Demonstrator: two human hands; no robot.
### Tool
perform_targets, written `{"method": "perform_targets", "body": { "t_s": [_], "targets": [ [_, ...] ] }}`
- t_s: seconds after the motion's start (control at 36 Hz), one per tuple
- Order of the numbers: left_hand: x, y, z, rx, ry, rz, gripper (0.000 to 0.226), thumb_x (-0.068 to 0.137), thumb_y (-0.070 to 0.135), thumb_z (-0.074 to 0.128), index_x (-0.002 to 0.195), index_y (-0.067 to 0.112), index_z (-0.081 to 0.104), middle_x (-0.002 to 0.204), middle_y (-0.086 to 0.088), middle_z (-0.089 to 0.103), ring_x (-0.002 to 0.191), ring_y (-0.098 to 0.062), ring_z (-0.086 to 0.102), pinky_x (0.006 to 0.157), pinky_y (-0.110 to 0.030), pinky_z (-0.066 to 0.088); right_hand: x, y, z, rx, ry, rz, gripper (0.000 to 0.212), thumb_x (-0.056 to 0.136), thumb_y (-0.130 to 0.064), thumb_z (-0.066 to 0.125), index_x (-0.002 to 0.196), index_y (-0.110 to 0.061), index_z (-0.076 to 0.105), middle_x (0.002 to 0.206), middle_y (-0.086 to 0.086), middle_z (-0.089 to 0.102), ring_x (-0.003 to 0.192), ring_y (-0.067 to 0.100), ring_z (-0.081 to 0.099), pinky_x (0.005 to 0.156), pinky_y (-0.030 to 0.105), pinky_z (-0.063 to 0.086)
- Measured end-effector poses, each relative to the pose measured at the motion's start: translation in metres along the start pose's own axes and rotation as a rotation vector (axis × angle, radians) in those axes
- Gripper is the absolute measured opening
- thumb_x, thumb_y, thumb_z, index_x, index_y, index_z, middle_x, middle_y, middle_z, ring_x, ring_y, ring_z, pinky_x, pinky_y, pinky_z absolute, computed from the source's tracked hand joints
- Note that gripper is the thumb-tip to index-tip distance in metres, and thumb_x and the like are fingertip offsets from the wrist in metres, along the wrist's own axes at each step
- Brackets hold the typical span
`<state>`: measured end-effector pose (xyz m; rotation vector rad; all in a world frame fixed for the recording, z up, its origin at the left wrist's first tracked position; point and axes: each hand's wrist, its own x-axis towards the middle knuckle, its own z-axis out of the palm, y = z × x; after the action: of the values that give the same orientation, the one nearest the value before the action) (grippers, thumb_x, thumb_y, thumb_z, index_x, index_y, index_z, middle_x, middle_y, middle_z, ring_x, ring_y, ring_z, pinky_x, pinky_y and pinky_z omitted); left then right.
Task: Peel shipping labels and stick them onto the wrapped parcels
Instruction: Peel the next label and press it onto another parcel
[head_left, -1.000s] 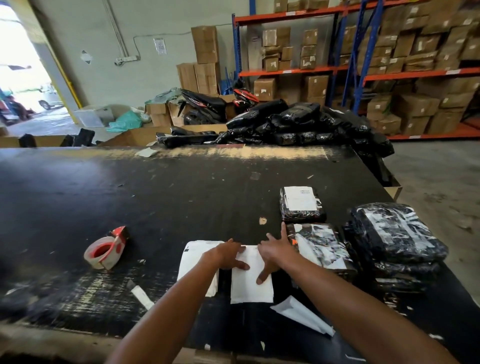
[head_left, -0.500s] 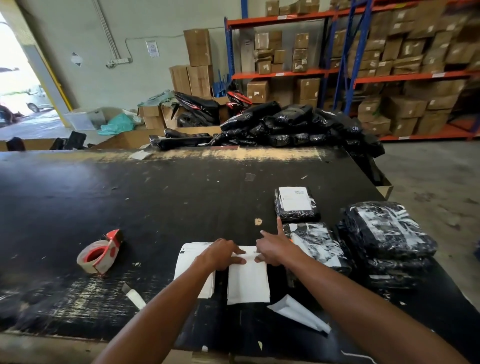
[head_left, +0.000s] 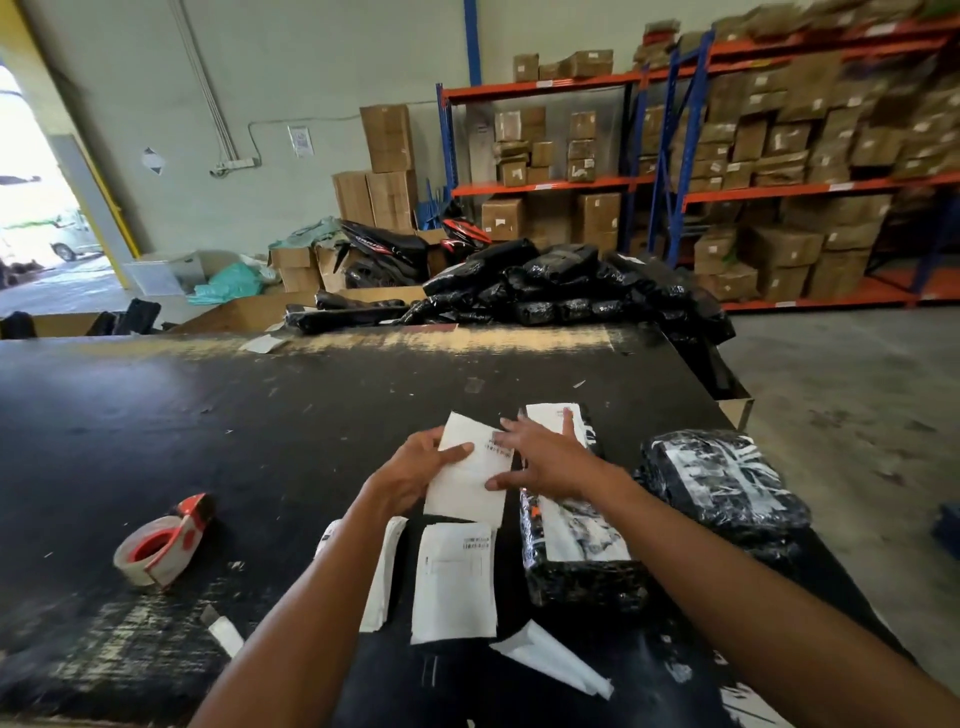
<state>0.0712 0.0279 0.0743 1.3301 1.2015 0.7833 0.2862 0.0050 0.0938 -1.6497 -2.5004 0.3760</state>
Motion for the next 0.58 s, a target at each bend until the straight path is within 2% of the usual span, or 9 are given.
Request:
{"method": "perform_targets", "body": {
  "t_s": [0.06,0.11,0.14,0.22,0.31,0.42,0.58],
  "targets": [
    [-0.006,0.01,0.009,-0.08,-0.027,0.081,0.031,0.096,0.017,0.065,0.127,0.012,0.064,0.114,-0.013,0.075,0.1,-0.031,0.074,0.082,-0.044,0.062,-0.004,0.017,-0.016,0.379,0.075,0.087,0.09,0.088,-0.063,0.062,0.159,-0.021,0.026,0.166,0.003,0.026,0.152,0.024,0.027,0.122,0.053,0.017],
    [-0.009,0.016,0.015,-0.125,-0.079,0.108,0.033,0.096,0.016,0.065,0.129,0.014,0.062,0.118,-0.012,0.074,0.106,-0.031,0.072,0.086,-0.045,0.061,-0.01,0.033,-0.034,0.637,0.088,0.11,0.076,0.093,-0.048,0.065,0.155,-0.014,0.036,0.153,0.009,0.049,0.132,0.023,0.056,0.104,0.039,0.047],
    [-0.01,0.019,0.017,-0.134,-0.1,0.109,0.034,0.096,0.016,0.065,0.13,0.015,0.062,0.12,-0.012,0.073,0.108,-0.032,0.071,0.086,-0.045,0.061,-0.013,0.039,-0.042,0.719,0.063,0.102,0.063,0.096,-0.038,0.065,0.148,-0.009,0.045,0.14,0.011,0.061,0.118,0.021,0.066,0.094,0.036,0.053],
    [-0.01,0.028,0.025,-0.146,-0.149,0.095,0.037,0.095,0.01,0.065,0.132,0.014,0.06,0.122,-0.012,0.072,0.11,-0.032,0.071,0.083,-0.041,0.061,-0.018,0.053,-0.056,0.836,0.036,0.062,0.027,0.097,-0.017,0.066,0.117,0.002,0.066,0.102,0.01,0.078,0.091,0.018,0.076,0.079,0.037,0.058],
    [-0.011,0.036,0.037,-0.158,-0.185,0.097,0.037,0.093,0.008,0.066,0.129,0.013,0.061,0.122,-0.012,0.072,0.11,-0.029,0.071,0.083,-0.038,0.061,-0.022,0.056,-0.064,0.845,0.058,0.029,0.019,0.096,-0.012,0.067,0.106,0.005,0.068,0.085,0.006,0.079,0.08,0.014,0.076,0.068,0.027,0.056],
    [-0.007,0.044,0.053,-0.075,-0.093,0.157,0.03,0.088,0.01,0.074,0.116,0.012,0.067,0.11,-0.01,0.077,0.1,-0.026,0.073,0.083,-0.035,0.061,-0.028,0.058,-0.074,0.861,0.03,-0.004,0.024,0.093,-0.012,0.071,0.107,0.006,0.067,0.089,0.016,0.078,0.085,0.024,0.077,0.066,0.025,0.056],
    [-0.003,0.051,0.062,-0.004,-0.02,0.195,0.029,0.084,0.01,0.079,0.111,0.009,0.07,0.102,-0.006,0.079,0.092,-0.021,0.076,0.072,-0.027,0.06,-0.037,0.073,-0.086,0.914,-0.044,-0.018,0.022,0.097,-0.01,0.065,0.107,0.01,0.065,0.098,0.02,0.077,0.095,0.034,0.075,0.086,0.046,0.056]
  ]
}}
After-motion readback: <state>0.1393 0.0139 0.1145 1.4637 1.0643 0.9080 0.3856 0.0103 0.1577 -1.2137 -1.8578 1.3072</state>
